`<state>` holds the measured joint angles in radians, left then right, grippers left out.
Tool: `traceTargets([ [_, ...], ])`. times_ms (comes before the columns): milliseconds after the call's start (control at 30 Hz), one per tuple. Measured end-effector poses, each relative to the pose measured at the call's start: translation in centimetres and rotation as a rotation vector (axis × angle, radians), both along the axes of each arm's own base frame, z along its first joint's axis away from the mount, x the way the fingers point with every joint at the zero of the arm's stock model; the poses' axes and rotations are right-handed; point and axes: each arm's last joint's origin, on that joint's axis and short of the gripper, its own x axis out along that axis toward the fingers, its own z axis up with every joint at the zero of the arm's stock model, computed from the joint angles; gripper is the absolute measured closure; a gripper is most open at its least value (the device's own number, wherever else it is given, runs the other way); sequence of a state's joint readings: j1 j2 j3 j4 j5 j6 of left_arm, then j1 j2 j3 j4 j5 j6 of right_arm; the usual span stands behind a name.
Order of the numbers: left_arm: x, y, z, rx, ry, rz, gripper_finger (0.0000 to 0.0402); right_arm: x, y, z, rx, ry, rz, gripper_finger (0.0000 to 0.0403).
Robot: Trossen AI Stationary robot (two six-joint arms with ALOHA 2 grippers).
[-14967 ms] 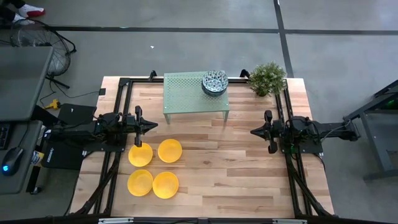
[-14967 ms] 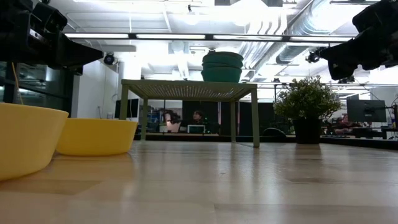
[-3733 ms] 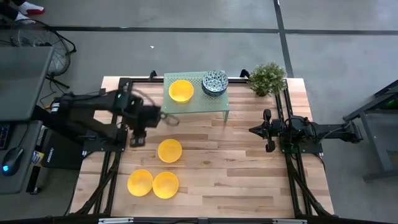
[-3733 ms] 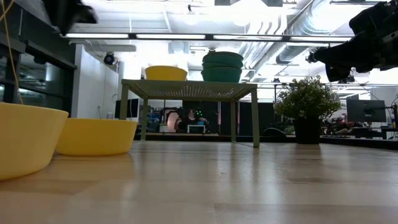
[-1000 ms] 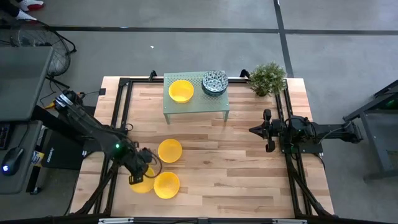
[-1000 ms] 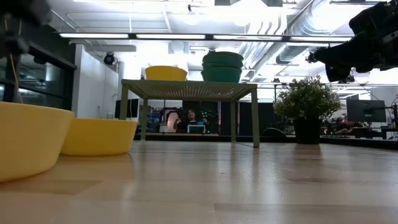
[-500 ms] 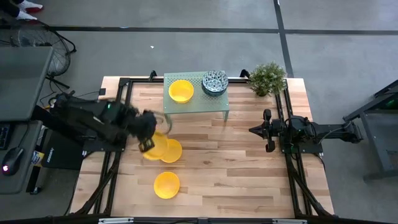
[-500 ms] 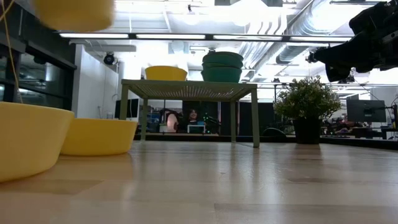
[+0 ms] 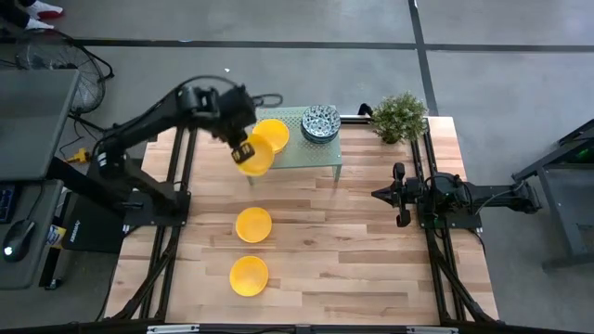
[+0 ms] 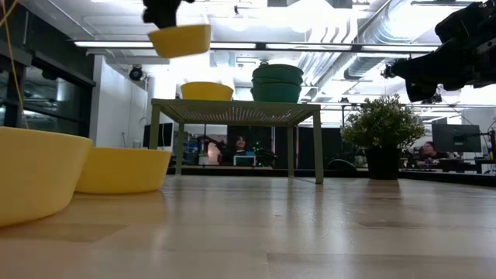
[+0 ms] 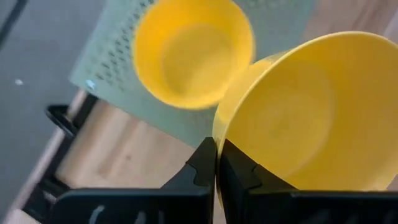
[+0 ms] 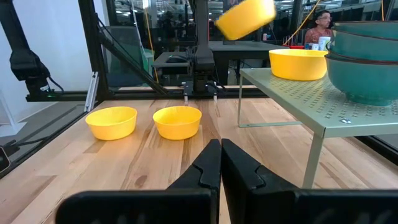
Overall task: Pick & Place Mini bowls
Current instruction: Stack the yellow bowl on top of the other yellow bowl on the shelf
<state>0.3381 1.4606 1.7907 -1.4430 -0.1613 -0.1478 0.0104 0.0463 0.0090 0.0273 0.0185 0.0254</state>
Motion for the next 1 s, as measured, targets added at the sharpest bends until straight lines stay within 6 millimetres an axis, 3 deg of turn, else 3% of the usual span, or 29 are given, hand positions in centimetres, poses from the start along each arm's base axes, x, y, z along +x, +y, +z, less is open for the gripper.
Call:
traceTargets([
  [200, 1.3, 4.6, 0.2, 0.042, 0.003, -0.084, 0.0402, 0.0, 0.0, 0.0, 0.0, 0.0, 0.0, 0.0402],
  [367, 1.7, 7.2, 0.3, 0.087, -0.017, -0.115, 0.0401, 0.0, 0.0, 0.0, 0.0, 0.0, 0.0, 0.0402],
  [600, 2.1, 9.7, -0.8, 0.072, -0.016, -0.114, 0.0401, 0.0, 0.0, 0.0, 0.0, 0.0, 0.0, 0.0402],
  [1000, 3.7, 12.4, -3.7, -0.028, 0.006, -0.061, 0.0401, 0.0, 0.0, 0.0, 0.0, 0.0, 0.0, 0.0403],
])
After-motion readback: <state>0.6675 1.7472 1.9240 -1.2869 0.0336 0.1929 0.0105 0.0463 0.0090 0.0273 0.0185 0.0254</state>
